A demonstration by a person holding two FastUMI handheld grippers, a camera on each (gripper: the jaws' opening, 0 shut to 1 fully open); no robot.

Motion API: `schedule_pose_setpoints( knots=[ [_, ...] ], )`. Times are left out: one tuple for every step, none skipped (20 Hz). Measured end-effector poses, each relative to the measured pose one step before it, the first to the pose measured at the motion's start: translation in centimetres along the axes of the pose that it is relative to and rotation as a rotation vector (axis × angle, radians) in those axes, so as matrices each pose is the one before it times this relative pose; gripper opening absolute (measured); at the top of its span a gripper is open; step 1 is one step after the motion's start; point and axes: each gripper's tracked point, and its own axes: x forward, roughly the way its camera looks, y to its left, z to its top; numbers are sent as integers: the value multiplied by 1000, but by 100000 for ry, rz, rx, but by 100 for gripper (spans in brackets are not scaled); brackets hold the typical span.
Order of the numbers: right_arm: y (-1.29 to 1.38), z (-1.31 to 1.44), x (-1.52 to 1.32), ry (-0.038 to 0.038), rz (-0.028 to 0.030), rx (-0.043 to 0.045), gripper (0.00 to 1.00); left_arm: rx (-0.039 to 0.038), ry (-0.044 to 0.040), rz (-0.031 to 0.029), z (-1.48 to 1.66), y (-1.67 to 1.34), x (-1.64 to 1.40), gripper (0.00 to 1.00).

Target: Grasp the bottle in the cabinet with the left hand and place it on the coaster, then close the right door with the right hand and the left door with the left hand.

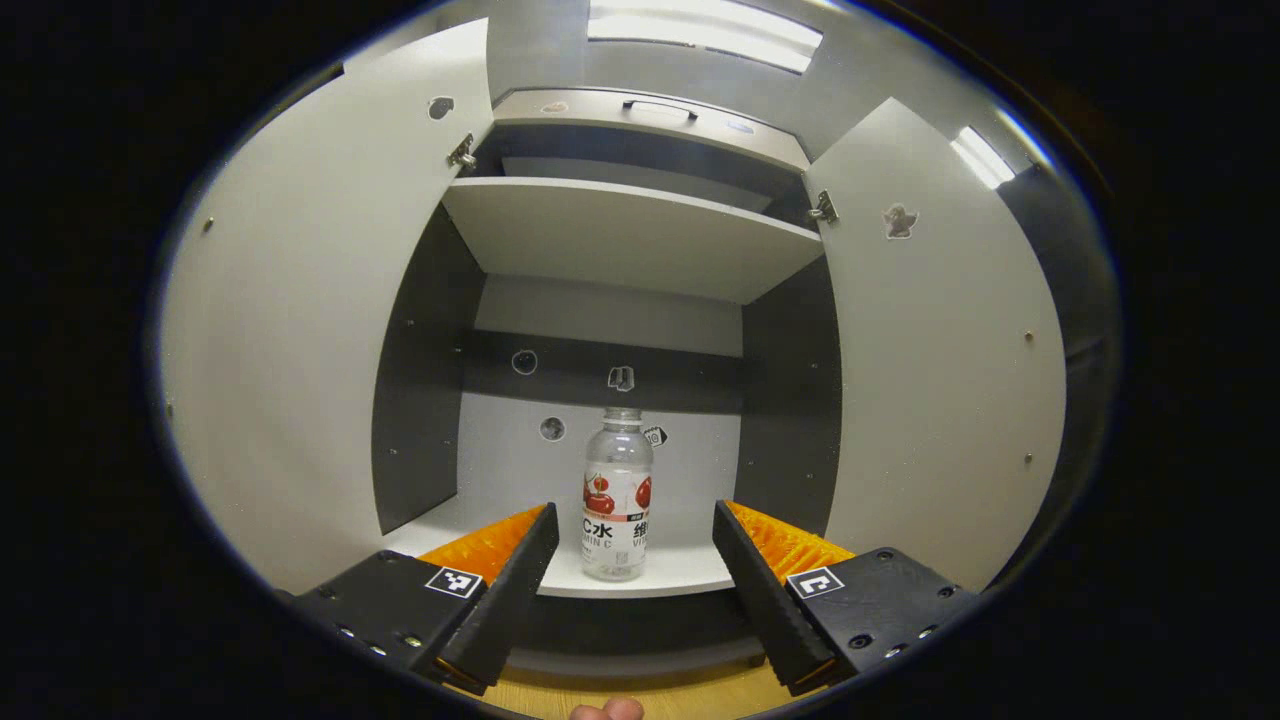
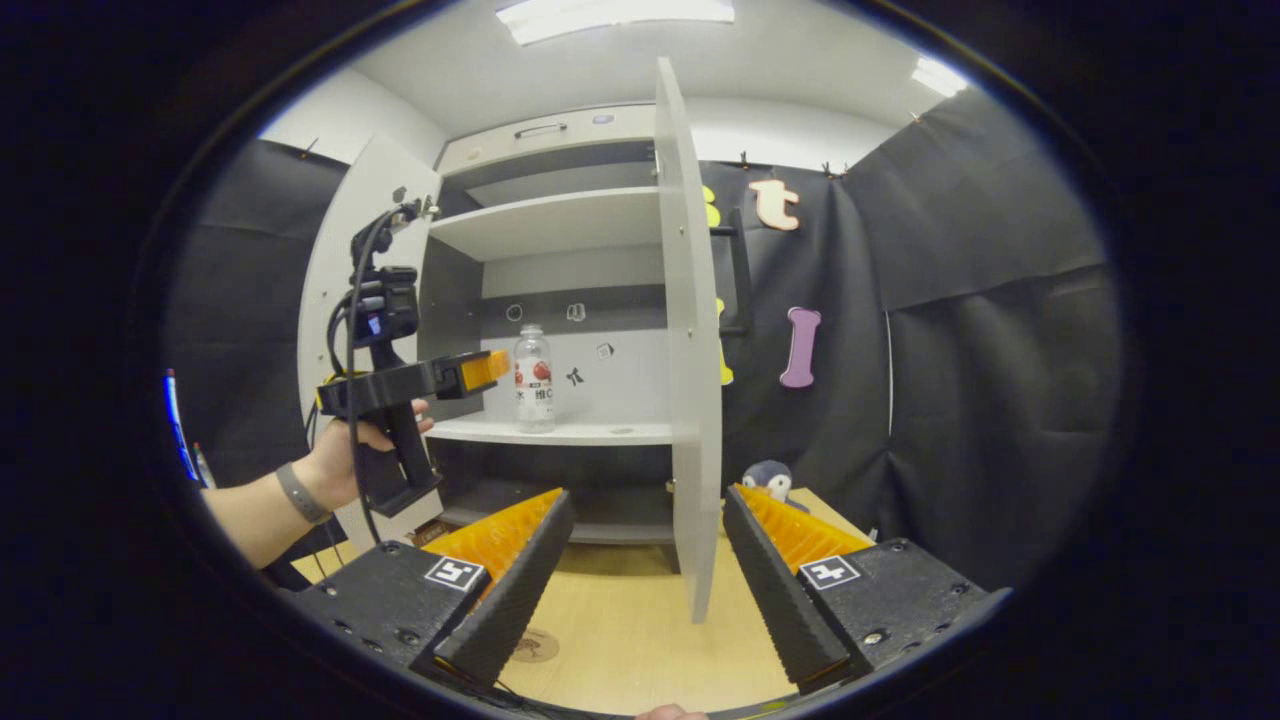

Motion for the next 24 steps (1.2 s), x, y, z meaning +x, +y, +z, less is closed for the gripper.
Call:
schedule_pose_setpoints(
  knots=[
    [-314, -33, 39, 104, -1019, 35, 99, 112, 488, -279, -278, 62, 1120, 95],
    [-331, 52, 155, 5, -1031, -154, 99, -104, 790, -319, -388, 17, 1190, 95],
    [-278, 121, 115, -161, -1139, 64, 99, 50, 923, -413, -417, -22, 1088, 95],
    [-279, 220, 47, -393, -927, 463, 99, 381, 1157, -149, -334, 129, 1089, 95],
    [-200, 86, 96, -333, -1095, 508, 99, 1046, 651, 547, -300, 166, 1004, 95],
    [-263, 95, 105, -252, -978, 369, 99, 1437, 191, 828, -310, 228, 956, 94],
    [-278, 100, 81, -178, -962, 170, 99, 1556, 200, 964, -275, 204, 864, 94],
    [-204, 91, 105, -230, -863, -20, 99, 1005, 398, 927, -340, 211, 843, 95],
    [-188, 19, -20, -172, -1027, -105, 99, 155, 855, 455, -286, 171, 860, 94],
    [-261, 30, -6, -41, -1136, 19, 99, -488, 1155, 266, -387, 123, 847, 95],
    [-192, -70, -12, 101, -881, 269, 99, -1032, 1054, -130, -294, 27, 760, 95],
    [-106, -61, -72, 303, -802, 230, 99, -1010, 1173, -356, -273, 64, 647, 95],
    [-176, -114, -62, 278, -651, 197, 99, -546, 511, -29, -106, 51, 609, 94],
    [-157, -78, -74, 207, -603, 192, 99, -241, -11, 558, 127, 51, 543, 95],
    [-84, -33, -90, 101, -523, 164, 99, -68, -192, 389, 105, 127, 515, 95],
    [-105, 44, -34, 38, -427, 57, 99, -27, 365, 450, 8, 124, 466, 95],
    [-50, -44, -53, 99, -352, -14, 99, -174, 106, 642, -16, 192, 401, 95],
    [-63, 9, -45, -15, -149, -57, 99, -201, 369, 595, -68, 130, 317, 95],
    [-63, 2, -40, 69, -176, -19, 99, -104, -475, 536, 169, 160, 205, 94],
    [44, 4, -8, 49, 123, 40, 99, -12, -291, 779, 143, 306, 138, 90],
    [62, 5, -38, -111, 287, -10, 99, 321, -388, 1335, 117, 237, -93, 93],
    [122, 67, -65, 33, 426, -54, 99, 313, 559, 984, 23, 326, -168, 82],
    [76, -27, 3, -83, 344, -49, 99, 37, 451, -285, -6, 188, -78, 77],
    [54, 43, -15, -159, 315, -17, 99, -453, 154, -215, 48, 148, -339, 77]
  ],
)
